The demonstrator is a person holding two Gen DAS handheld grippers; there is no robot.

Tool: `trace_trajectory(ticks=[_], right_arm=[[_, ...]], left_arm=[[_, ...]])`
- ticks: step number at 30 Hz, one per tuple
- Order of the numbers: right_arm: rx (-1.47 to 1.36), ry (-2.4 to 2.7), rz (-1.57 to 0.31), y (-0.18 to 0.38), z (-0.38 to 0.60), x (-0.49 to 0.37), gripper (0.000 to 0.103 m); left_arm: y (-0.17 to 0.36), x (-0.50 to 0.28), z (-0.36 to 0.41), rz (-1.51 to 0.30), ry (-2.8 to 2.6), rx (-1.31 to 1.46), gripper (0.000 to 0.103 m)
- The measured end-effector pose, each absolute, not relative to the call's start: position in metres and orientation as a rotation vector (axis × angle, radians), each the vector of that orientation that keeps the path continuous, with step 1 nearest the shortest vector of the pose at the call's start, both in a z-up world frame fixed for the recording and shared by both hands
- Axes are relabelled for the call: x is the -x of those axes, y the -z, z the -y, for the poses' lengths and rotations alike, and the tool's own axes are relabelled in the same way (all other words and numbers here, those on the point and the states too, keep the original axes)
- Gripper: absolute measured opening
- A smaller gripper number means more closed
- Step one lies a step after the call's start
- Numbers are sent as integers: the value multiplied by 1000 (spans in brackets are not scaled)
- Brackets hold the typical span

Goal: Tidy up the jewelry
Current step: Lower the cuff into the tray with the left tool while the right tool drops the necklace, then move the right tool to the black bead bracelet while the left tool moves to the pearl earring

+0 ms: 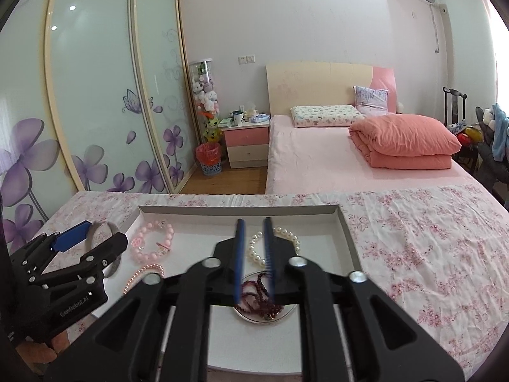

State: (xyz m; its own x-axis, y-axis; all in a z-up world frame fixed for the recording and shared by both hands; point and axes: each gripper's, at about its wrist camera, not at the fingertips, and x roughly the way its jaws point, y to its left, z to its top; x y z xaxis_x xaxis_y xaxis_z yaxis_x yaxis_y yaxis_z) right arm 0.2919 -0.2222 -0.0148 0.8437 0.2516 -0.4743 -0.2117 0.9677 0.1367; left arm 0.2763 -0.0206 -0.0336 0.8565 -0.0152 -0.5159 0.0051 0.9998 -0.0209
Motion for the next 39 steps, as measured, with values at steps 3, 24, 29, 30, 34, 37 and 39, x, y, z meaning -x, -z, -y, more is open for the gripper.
trace_trajectory(ticks=[3, 24, 29, 30, 34, 37, 39], right_arm=[[-84, -237, -499, 14, 224, -289, 37], [27, -288, -622, 42, 236, -232, 37], [29, -330, -727, 64, 240, -211, 37], [32, -342, -747, 68, 240, -207, 37], [41, -388, -809, 79, 237, -194, 37], [47, -415, -828, 83, 231, -186, 37], [59, -422, -838, 85, 226, -182, 37]], left_arm=[[30, -275, 17, -531, 5, 26, 66], [44, -212, -2, -614, 12, 22, 66], [60, -198, -4, -676, 14, 5, 66], [62, -196, -4, -681, 12, 2, 66], [64, -191, -9, -692, 1, 7, 66], [65, -189, -9, -695, -3, 7, 66], [65, -188, -8, -697, -3, 5, 66]])
